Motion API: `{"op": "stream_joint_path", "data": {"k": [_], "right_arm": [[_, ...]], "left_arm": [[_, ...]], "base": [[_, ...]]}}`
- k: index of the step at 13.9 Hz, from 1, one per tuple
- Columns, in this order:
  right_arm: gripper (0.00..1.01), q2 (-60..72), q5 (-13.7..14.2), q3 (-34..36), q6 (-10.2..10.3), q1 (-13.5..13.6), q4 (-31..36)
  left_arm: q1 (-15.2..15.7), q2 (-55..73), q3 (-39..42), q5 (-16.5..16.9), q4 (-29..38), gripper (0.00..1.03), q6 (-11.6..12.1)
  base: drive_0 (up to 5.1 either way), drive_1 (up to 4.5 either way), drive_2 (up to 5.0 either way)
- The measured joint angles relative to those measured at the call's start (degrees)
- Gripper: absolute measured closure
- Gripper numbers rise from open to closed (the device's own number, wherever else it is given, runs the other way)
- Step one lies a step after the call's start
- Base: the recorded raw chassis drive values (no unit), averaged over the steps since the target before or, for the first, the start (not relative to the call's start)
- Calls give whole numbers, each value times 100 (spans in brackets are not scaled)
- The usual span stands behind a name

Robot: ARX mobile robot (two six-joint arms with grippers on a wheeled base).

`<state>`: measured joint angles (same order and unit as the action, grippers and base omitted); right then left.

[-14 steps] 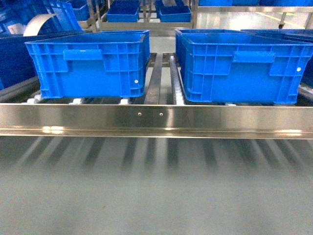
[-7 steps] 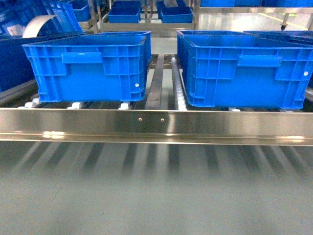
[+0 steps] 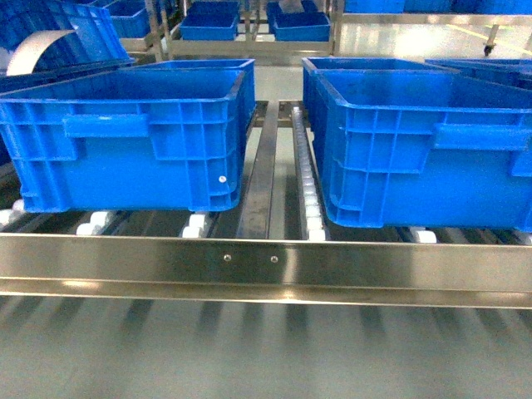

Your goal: Sort blue parts and orange caps into right shelf containers

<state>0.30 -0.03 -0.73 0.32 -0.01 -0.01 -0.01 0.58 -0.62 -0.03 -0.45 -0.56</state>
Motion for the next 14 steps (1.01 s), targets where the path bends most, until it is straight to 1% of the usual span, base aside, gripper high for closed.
{"op": "stream_joint_path", "data": {"k": [6,14], "right_arm": [[59,0,2,0,0,0,-33],[59,0,2,0,0,0,-35]], "left_arm": [[0,0,0,2,15,62,2],[0,0,0,2,2,62,0]], "base": [[-3,428,-433],[0,0,0]]}}
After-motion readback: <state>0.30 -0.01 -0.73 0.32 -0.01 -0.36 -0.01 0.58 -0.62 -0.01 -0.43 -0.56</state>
